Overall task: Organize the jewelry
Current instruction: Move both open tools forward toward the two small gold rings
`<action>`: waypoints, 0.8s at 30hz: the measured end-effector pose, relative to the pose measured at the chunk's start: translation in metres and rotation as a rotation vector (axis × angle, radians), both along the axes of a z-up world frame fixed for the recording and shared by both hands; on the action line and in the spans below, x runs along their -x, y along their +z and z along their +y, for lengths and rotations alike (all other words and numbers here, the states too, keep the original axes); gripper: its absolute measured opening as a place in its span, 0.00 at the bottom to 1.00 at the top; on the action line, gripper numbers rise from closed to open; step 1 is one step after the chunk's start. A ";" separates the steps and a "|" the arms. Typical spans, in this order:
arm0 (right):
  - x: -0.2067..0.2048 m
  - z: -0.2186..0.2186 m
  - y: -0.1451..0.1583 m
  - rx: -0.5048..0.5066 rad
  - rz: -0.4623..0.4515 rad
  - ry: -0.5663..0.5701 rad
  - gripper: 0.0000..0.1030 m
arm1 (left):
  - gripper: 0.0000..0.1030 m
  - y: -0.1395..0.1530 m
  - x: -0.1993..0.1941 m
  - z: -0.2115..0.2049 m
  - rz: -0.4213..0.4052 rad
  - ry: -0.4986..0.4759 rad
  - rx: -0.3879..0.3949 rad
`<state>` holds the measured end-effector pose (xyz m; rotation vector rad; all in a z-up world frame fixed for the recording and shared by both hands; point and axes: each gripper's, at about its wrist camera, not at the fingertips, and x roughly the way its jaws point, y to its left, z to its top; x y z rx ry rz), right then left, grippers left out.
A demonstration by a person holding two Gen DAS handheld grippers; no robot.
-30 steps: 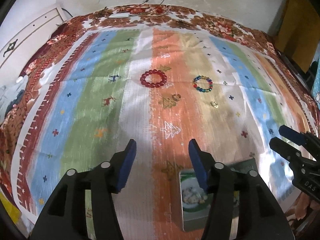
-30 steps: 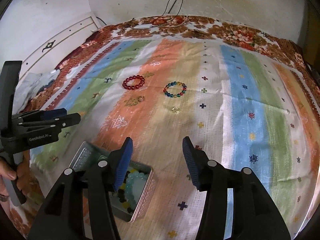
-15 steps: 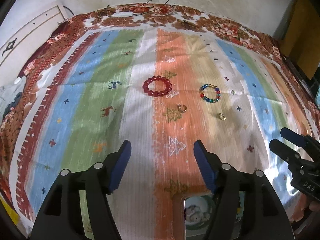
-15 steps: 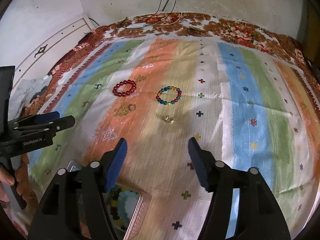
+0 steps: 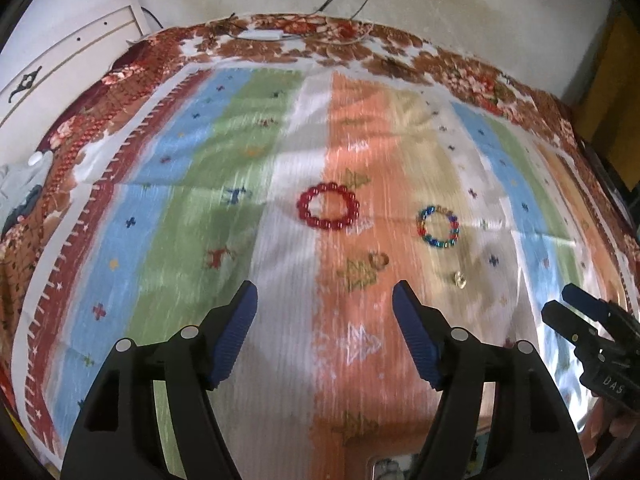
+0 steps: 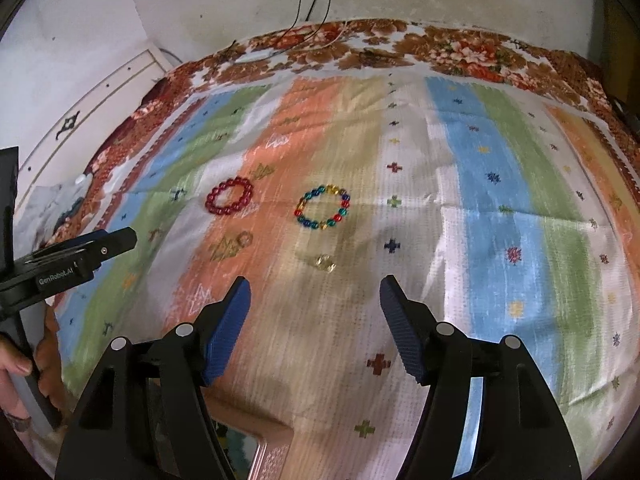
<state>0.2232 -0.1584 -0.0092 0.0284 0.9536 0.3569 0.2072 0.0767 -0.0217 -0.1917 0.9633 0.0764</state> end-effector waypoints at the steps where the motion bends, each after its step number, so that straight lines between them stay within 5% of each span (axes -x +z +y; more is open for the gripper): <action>1: -0.002 -0.001 0.001 0.002 -0.008 -0.006 0.65 | 0.68 0.000 -0.002 0.001 0.000 0.004 0.006; 24: -0.042 0.022 -0.034 0.085 0.069 0.033 0.65 | 0.68 -0.038 -0.055 -0.005 0.116 -0.052 0.018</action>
